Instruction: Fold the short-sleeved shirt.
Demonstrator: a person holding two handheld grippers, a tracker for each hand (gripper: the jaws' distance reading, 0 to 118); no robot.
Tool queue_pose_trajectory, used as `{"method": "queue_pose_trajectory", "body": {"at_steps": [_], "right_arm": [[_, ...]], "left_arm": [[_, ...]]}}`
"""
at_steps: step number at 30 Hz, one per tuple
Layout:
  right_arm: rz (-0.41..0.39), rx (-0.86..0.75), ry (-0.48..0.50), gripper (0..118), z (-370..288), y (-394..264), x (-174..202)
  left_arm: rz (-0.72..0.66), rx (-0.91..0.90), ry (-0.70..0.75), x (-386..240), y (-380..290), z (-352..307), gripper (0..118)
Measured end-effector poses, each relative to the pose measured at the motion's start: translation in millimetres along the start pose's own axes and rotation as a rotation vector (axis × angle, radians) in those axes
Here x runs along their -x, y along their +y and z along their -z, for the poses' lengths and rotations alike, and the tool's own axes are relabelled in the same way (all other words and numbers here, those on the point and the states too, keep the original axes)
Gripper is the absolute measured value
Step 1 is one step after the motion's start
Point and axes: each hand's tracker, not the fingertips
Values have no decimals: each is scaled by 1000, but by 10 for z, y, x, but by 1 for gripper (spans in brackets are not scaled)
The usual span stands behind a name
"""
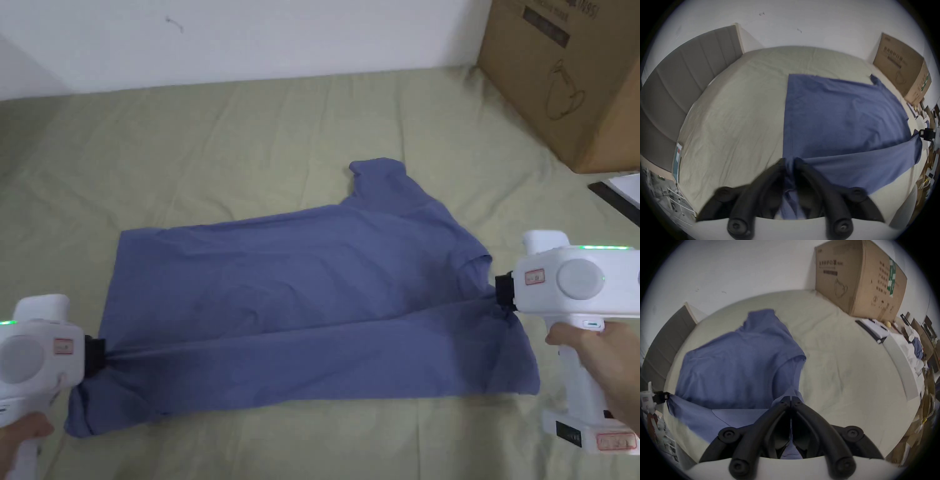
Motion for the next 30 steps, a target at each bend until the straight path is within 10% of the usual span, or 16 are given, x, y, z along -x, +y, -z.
{"method": "queue_pose_trajectory", "body": {"at_steps": [1,3,5,10,12,15,16,23,26,30], "right_arm": [[18,25,9,7,38,-19,-12],[77,60,36,56,21,-96,-59],[69,19,72,97,-112,-180,-97],[35,-82,101,88,-672,-395,-61],[15,-116,139,55,-906,-599,21],[9,-119,132,6,-1020,-893,178],[10,-113,131,0,-1022,-986,215],[-61,-48,160,0,-990,-1435,467],[-39,-38,174,0,-945,-1458,384],[7,-32,175,0,-930,-1466,334]], "left_arm": [[14,21,13,3,-25,59,41],[12,53,2,32,-93,102,91],[-43,24,-75,119,-204,-52,94],[-153,-48,-126,336,-496,-562,94],[-151,-63,-120,347,-695,-754,85],[-129,-71,-121,297,-979,-922,6],[-128,-69,-117,273,-1060,-938,0],[-232,-78,-157,309,-1228,-733,2],[-229,-98,-146,321,-1051,-663,57],[-249,-91,-144,354,-840,-350,83]]}}
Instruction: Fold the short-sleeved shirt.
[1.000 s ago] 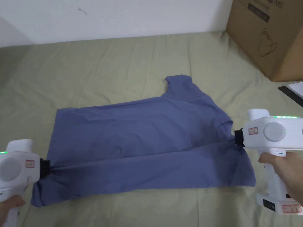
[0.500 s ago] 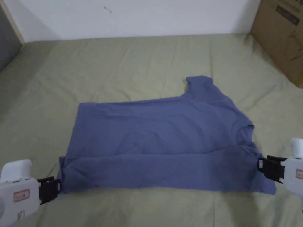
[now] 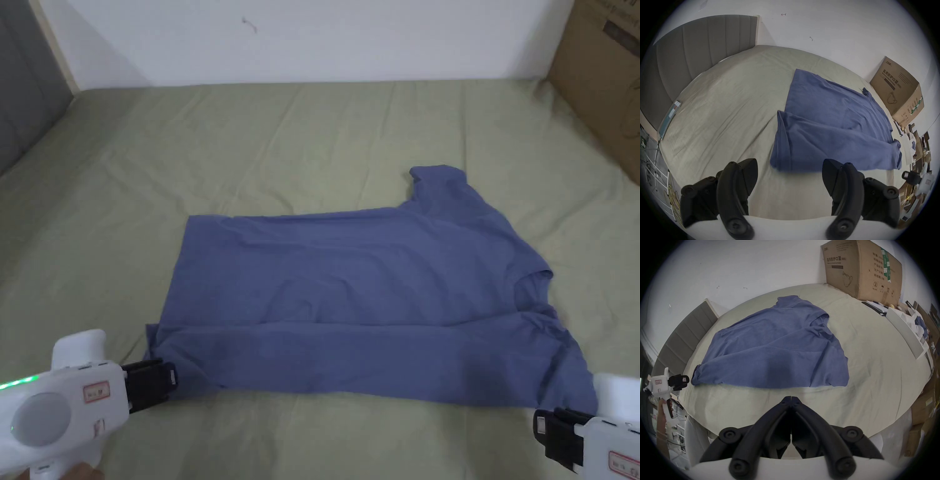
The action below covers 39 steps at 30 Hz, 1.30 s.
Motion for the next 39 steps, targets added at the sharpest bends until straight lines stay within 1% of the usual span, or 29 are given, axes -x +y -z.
{"method": "queue_pose_trajectory", "body": {"at_steps": [2,3,4,5,6,7,8,9,10,12,14,15,18,19,20,21,22,23,24,25,26,27,28,31,33,35,36,38,39], "right_arm": [[20,3,-2,0,-1,-16,-29],[31,3,1,0,2,-29,-46],[36,8,4,0,-14,-42,1],[40,15,3,0,-13,-51,-1],[41,17,-5,0,-18,-62,-2],[39,19,-11,0,-16,-73,-18],[38,20,-16,0,-8,-83,-41],[42,16,-20,0,5,-80,-66],[45,13,-23,2,25,-61,-96],[60,4,-51,48,70,0,-208],[87,-23,-74,95,108,97,-299],[105,-43,-76,100,123,140,-316],[164,-34,-103,98,284,299,-395],[166,-30,-105,96,388,334,-438],[172,-16,-106,84,492,363,-471],[174,5,-103,53,610,380,-499],[182,63,-102,8,708,391,-504],[178,109,-77,6,780,378,-496],[159,138,-11,6,845,346,-477],[139,124,-60,6,852,346,-437],[73,105,-95,6,783,371,-396],[52,103,-103,6,713,395,-363],[68,102,-96,6,661,406,-332],[78,93,-86,6,475,432,-385],[65,67,-69,6,275,441,-406],[75,61,-50,6,104,428,-419],[74,62,-48,6,-14,398,-364],[47,73,-56,6,-151,287,-357],[48,88,-61,6,-197,203,-363]], "left_arm": [[-30,54,49,33,31,271,83],[-34,102,49,42,24,396,80],[-49,135,65,50,-4,487,72],[-27,118,123,32,-38,506,65],[-14,83,94,-5,-44,395,60],[0,64,113,-47,-31,305,43],[46,38,125,-79,-11,265,15],[72,47,102,-78,21,260,12],[61,73,95,-87,56,275,12],[71,79,92,-111,62,180,12],[40,84,70,-93,79,121,12],[23,77,56,-90,76,75,12],[5,73,28,-67,87,-9,11],[7,73,20,-72,87,-31,11],[12,74,16,-90,87,-42,11],[29,75,21,-120,86,-48,11],[44,76,28,-131,88,-45,11],[51,78,30,-132,90,-38,11],[57,78,27,-150,92,-44,11],[67,80,34,-171,93,-47,11],[81,81,38,-186,96,-57,11],[93,80,38,-173,99,-61,11],[95,81,35,-177,105,-75,11],[123,85,28,-154,128,-143,11],[139,83,21,-143,120,-259,11],[143,80,10,-83,92,-368,11],[147,80,15,-64,60,-435,11],[162,88,44,-5,-32,-547,11],[159,89,43,62,-96,-590,11]]}}
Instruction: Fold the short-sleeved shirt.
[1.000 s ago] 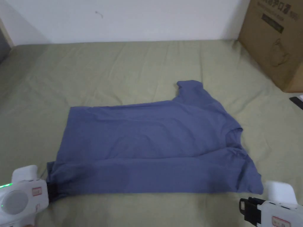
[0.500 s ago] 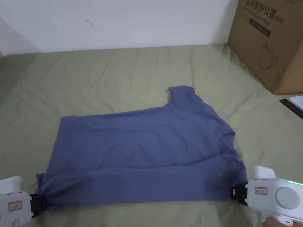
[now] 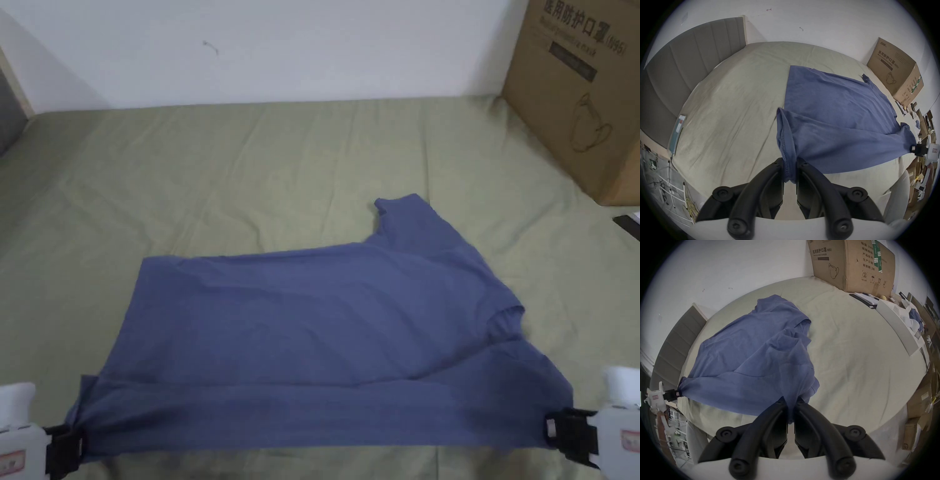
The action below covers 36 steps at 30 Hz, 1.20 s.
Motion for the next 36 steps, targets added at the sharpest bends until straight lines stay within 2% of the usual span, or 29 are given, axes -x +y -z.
{"method": "queue_pose_trajectory", "body": {"at_steps": [2,4,5,6,7,8,9,10,11,13,14,15,16,17,18,19,20,21,25,26,30,31,32,33,34,35,36], "right_arm": [[22,31,15,6,1,-190,-9],[-7,83,18,7,103,-391,-15],[-22,94,10,25,172,-455,-7],[-46,123,-21,48,214,-501,15],[-72,155,-73,72,232,-519,50],[-93,153,-94,92,219,-528,72],[-103,122,-81,93,185,-501,92],[-104,100,-62,92,105,-469,96],[-92,76,-37,92,32,-420,98],[-38,16,-29,92,-146,-274,93],[-29,-20,-17,88,-238,-206,111],[-25,-59,5,77,-333,-135,141],[-23,-102,26,57,-420,-64,172],[-27,-136,38,41,-485,3,207],[-29,-165,33,33,-528,72,270],[-22,-179,13,33,-541,137,339],[-18,-192,-4,5,-539,188,392],[-10,-200,6,1,-504,257,418],[73,-189,119,0,-234,568,462],[73,-182,134,0,-175,643,467],[87,-166,143,0,221,1254,437],[83,-150,134,4,330,1430,437],[36,-112,101,37,482,1649,435],[10,-86,75,81,643,1861,441],[-23,-49,55,108,837,2059,447],[-42,-49,51,113,1020,2233,445],[-26,-69,65,108,1162,2382,424]], "left_arm": [[-22,17,-3,52,-162,-45,11],[-4,48,11,75,-353,9,11],[15,73,22,81,-426,56,11],[9,85,17,95,-477,112,15],[-12,98,16,105,-508,154,24],[-22,108,24,113,-513,165,46],[-28,91,37,113,-502,133,61],[-37,62,41,125,-485,84,68],[-50,36,31,137,-442,20,70],[-100,-41,10,208,-307,-124,70],[-106,-79,2,189,-228,-229,67],[-107,-132,-17,159,-147,-346,59],[-104,-191,-31,73,-87,-483,44],[-95,-230,-39,33,-28,-545,37],[-81,-255,-36,-31,55,-597,30],[-66,-269,-23,-91,124,-597,30],[-60,-292,-18,-133,165,-576,0],[-62,-317,-32,-174,218,-556,0],[-77,-290,-85,-343,433,-330,0],[-76,-283,-89,-365,467,-285,0],[-71,-259,-94,-450,625,-58,0],[-74,-253,-90,-451,660,-9,0],[-78,-246,-82,-466,711,32,0],[-81,-240,-79,-452,754,82,0],[-88,-233,-78,-436,794,134,0],[-94,-225,-76,-428,841,182,0],[-97,-218,-73,-426,882,218,0]]}}
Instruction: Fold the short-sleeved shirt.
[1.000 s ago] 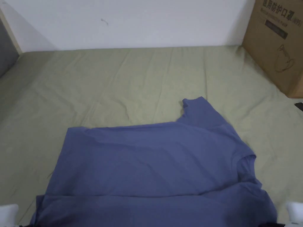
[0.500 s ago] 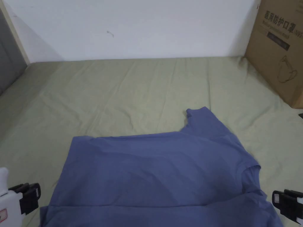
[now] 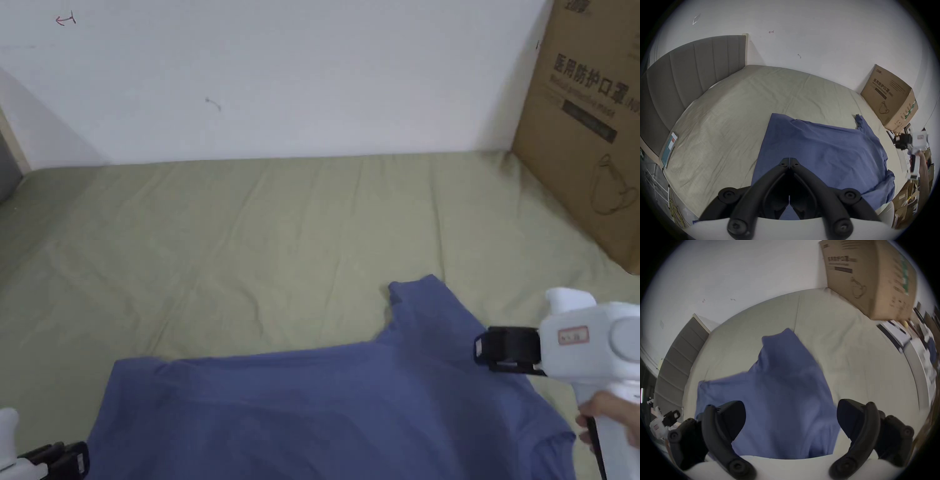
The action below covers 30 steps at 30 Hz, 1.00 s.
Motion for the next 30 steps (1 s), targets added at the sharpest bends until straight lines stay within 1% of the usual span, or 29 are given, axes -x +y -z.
{"method": "queue_pose_trajectory", "body": {"at_steps": [1,2,3,5,6,7,8,9,10,11,12,13,14,15,16,17,18,20,21,22,26,28,29,30], "right_arm": [[2,12,3,103,196,161,-41],[25,54,-13,98,363,277,-63],[67,83,-33,97,549,388,-87],[59,131,-20,97,869,497,-139],[39,173,-37,95,1047,526,-166],[6,227,-81,84,1230,526,-185],[-3,273,-131,73,1345,505,-184],[-20,308,-169,72,1381,413,-129],[-56,243,-139,69,1347,365,-112],[-56,246,-161,64,1292,393,-78],[-60,248,-152,59,1242,431,-77],[-113,250,-155,59,1216,450,-84],[-144,244,-155,34,1175,465,-92],[-118,249,-120,7,1157,479,-122],[-69,254,-102,0,1155,487,-129],[-62,258,-110,0,1177,478,-135],[-65,258,-113,0,1199,451,-135],[-49,257,-119,0,1218,412,-139],[-33,252,-121,0,1255,424,-149],[-24,253,-121,0,1253,427,-155],[-22,260,-115,0,1300,458,-211],[-14,264,-117,0,1306,458,-218],[-14,262,-119,0,1248,433,-126],[-17,262,-124,0,1254,424,-111]], "left_arm": [[-1,5,4,11,23,49,0],[-1,10,9,19,43,91,0],[1,18,18,15,72,138,0],[0,22,24,24,112,206,0],[-8,25,23,38,127,246,0],[-16,31,22,50,137,284,0],[-22,35,21,50,156,313,0],[-21,40,23,52,160,351,0],[-15,49,33,48,163,384,0],[-6,59,37,49,171,417,0],[6,77,31,52,199,460,0],[10,91,26,64,214,509,0],[10,101,33,70,254,579,10],[6,107,35,71,304,665,34],[10,116,36,69,363,756,67],[11,124,27,72,432,864,98],[6,133,8,78,522,979,106],[-29,153,-12,69,730,1183,107],[-58,159,-56,82,841,1333,107],[-62,170,-61,98,929,1467,106],[-28,255,48,150,1155,2130,105],[-9,327,71,208,1167,2402,99],[-3,348,80,238,1141,2503,99],[-11,374,74,252,1118,2567,99]]}}
